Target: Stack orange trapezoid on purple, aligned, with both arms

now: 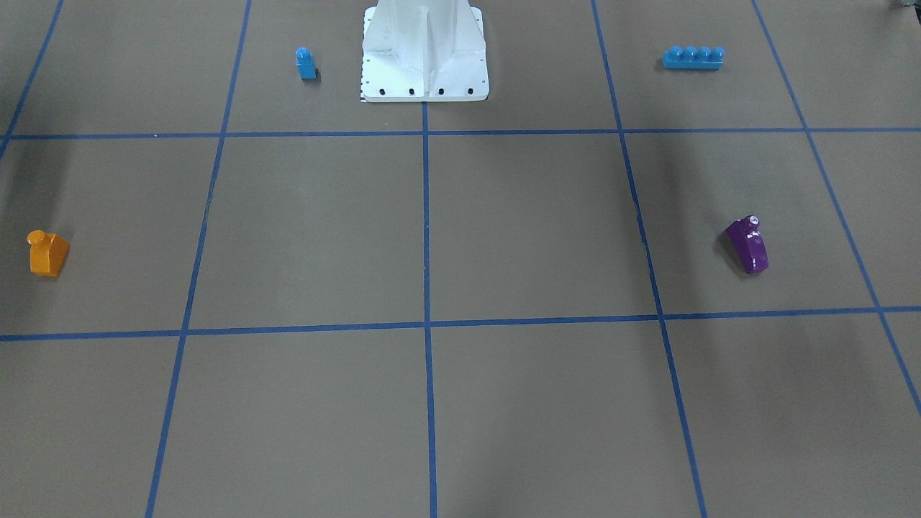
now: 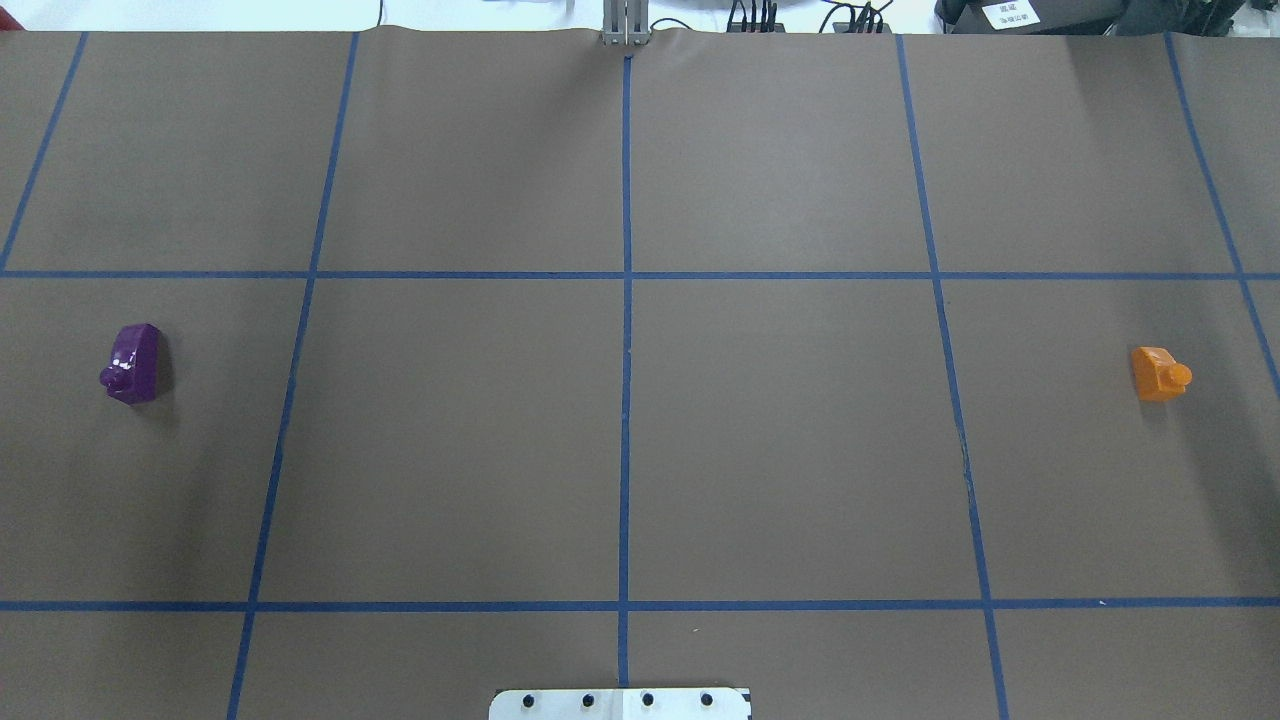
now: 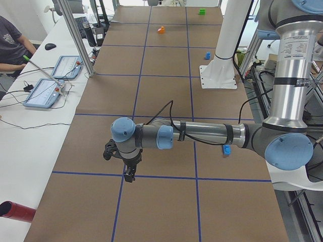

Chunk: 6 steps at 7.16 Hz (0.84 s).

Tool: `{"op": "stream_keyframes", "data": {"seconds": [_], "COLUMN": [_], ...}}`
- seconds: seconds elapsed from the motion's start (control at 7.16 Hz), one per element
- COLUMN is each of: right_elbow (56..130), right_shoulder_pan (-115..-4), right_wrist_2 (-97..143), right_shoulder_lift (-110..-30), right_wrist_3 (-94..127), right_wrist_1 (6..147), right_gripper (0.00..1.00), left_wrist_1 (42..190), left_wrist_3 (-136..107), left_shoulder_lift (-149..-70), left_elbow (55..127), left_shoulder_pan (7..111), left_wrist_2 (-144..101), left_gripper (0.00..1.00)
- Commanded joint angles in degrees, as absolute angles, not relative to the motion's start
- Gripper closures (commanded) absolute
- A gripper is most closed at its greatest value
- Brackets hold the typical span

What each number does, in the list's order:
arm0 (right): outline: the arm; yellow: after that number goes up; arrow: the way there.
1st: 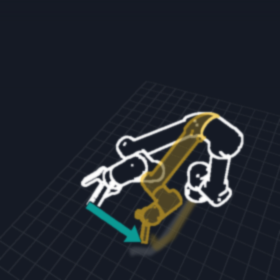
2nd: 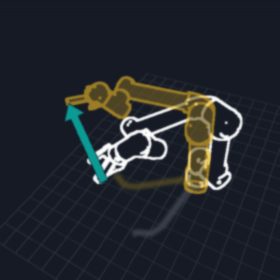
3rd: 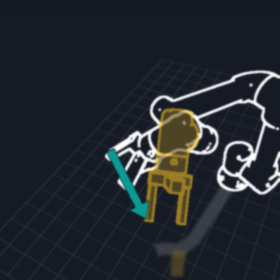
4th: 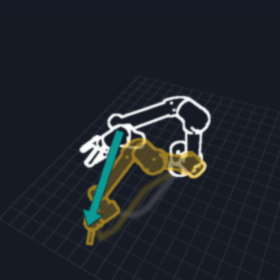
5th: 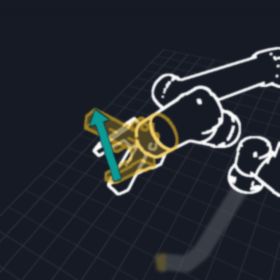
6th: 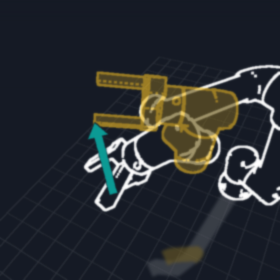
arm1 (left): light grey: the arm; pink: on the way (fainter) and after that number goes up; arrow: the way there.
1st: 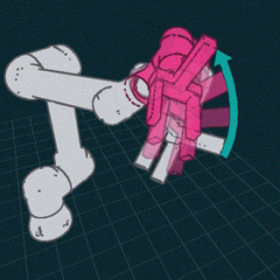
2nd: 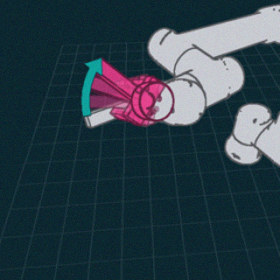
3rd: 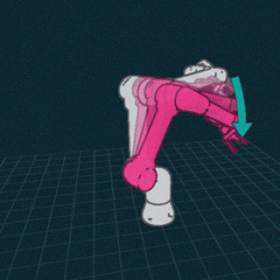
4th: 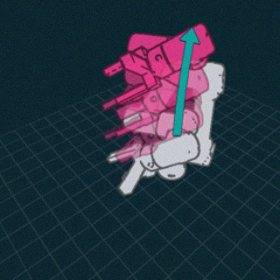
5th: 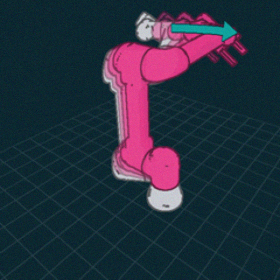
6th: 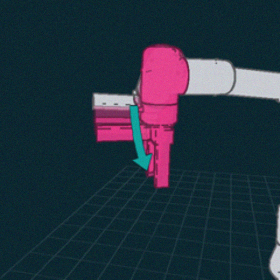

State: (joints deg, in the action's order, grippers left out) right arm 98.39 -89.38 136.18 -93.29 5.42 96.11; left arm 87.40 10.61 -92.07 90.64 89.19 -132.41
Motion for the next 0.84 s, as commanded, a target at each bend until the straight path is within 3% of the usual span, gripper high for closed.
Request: {"op": "stream_keyframes", "data": {"seconds": [0.0,0.28,0.7], "right_elbow": [98.7,99.3,102.0], "right_shoulder_pan": [-89.4,-89.3,-89.1], "right_wrist_2": [136.4,136.4,137.7], "right_shoulder_lift": [-92.8,-92.4,-89.1], "right_wrist_3": [5.4,5.4,6.5], "right_wrist_1": [96.1,96.1,96.2], "right_gripper": [0.0,0.0,0.0], "left_wrist_1": [86.8,87.0,88.2], "left_wrist_3": [10.4,9.9,-1.0], "left_shoulder_lift": [-91.6,-92.4,-91.8], "left_elbow": [93.1,99.7,104.0], "left_shoulder_pan": [89.1,87.9,79.9], "left_wrist_2": [-132.1,-132.1,-135.2], "left_gripper": [0.0,0.0,0.0]}}
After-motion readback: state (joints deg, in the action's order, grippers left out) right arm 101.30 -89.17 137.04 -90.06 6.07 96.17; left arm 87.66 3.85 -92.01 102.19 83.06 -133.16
